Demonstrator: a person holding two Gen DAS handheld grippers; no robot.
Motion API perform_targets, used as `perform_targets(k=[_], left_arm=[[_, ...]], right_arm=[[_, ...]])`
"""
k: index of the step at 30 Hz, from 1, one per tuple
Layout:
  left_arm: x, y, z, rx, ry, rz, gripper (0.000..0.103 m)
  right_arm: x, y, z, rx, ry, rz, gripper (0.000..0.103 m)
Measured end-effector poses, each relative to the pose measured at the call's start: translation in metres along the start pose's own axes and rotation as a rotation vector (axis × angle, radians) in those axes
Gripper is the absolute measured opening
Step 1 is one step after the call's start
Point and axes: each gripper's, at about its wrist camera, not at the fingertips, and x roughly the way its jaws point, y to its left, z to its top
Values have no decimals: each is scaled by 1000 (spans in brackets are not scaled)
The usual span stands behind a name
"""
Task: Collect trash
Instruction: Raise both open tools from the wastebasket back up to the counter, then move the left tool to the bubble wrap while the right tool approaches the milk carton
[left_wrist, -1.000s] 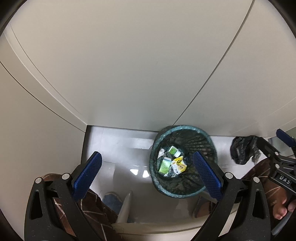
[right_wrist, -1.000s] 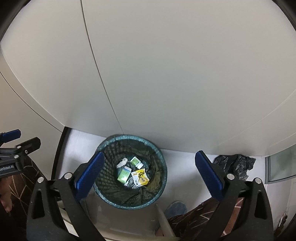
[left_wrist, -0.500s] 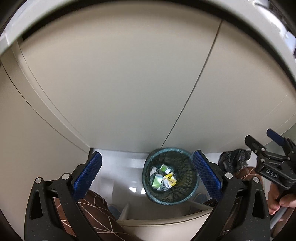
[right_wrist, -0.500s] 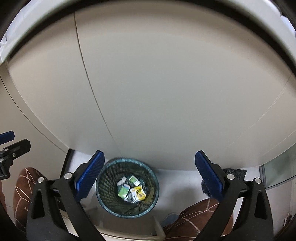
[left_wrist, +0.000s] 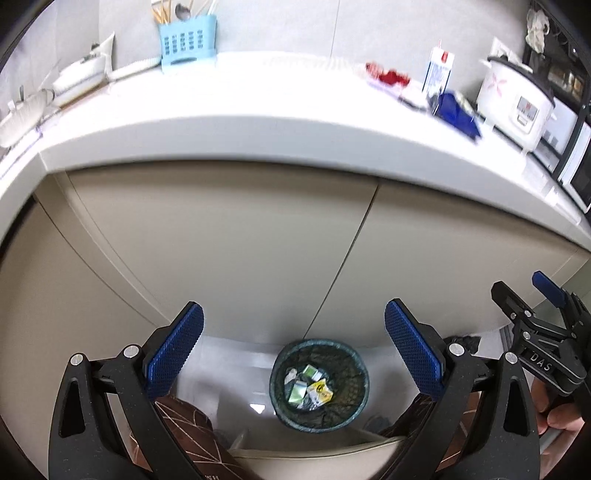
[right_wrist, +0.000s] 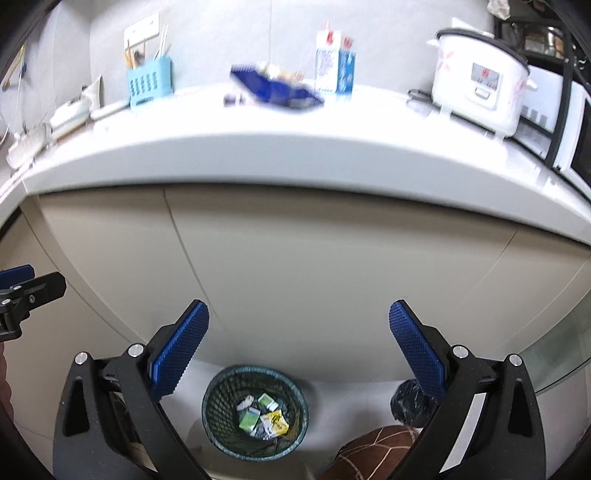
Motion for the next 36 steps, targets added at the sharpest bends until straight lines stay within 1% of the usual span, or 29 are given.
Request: perform_targets(k=[2, 8, 12, 14, 19, 23, 27, 36], left_arm=[[-11, -4, 10, 6, -19, -7, 96], [-35, -20, 39, 17, -81, 11, 96], [-50, -27, 62, 19, -108, 16, 96], [-54, -30, 73, 23, -117, 6, 96], [-58, -41, 98, 45, -131, 15, 96], [-54, -47, 120, 37, -129, 12, 96], [-44, -53, 140, 45, -123, 28, 96], [-3, -62, 184, -12, -70, 43, 96]], right_arm=[[-11, -3, 12, -2, -31, -3, 94], [-41, -12, 51, -5, -109, -18, 94], [-52, -16, 75, 5, -148, -18, 94], [-57, -20, 86, 12, -167, -19, 94], [-63, -29, 118, 15, -205, -7, 94], [-56, -37, 144, 36, -202, -1, 94], [-43, -44, 169, 61, -192, 2, 94], [3, -57, 220, 112, -149, -29, 94]])
